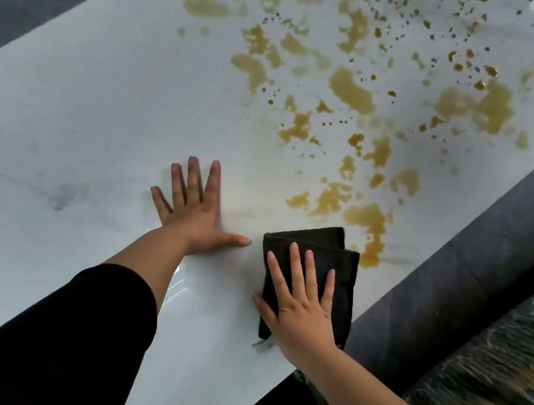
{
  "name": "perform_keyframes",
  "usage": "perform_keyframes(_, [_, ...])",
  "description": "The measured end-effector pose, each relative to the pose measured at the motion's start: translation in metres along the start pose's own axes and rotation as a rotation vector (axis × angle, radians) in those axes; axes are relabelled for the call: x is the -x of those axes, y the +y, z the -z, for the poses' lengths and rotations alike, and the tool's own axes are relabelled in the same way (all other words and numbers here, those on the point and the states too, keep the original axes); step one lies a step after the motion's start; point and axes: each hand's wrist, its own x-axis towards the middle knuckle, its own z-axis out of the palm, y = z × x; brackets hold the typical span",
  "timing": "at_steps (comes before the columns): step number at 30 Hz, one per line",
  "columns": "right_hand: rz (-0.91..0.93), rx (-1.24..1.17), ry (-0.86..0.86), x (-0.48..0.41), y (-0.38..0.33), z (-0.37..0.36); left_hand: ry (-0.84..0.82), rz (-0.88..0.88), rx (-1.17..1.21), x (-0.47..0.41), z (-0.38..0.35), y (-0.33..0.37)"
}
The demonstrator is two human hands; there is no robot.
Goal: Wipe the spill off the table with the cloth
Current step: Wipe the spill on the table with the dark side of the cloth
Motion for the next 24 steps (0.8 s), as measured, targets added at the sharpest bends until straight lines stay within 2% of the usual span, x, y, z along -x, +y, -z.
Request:
perform_keyframes(3, [0.027,0.086,0.005,0.015,0.026,0.004,-0.014,-0.017,0.010,0.002,0.001,-0.002])
perform_keyframes(10, [0.138,0.211,-0.190,-0.030,0.056,0.039,-0.048,-0.021,0.028,0.006,0.006,0.000])
perform_keyframes(18, [0.298,0.281,-0.070,-0.153,0.032,0.104,-0.031,0.008,0.045,0.003,0.005,0.002])
perform_keyframes(24, [0.418,0.278,-0.065,-0.213,0.009,0.128,0.050,0.042,0.029,0.000,-0.002,0.002])
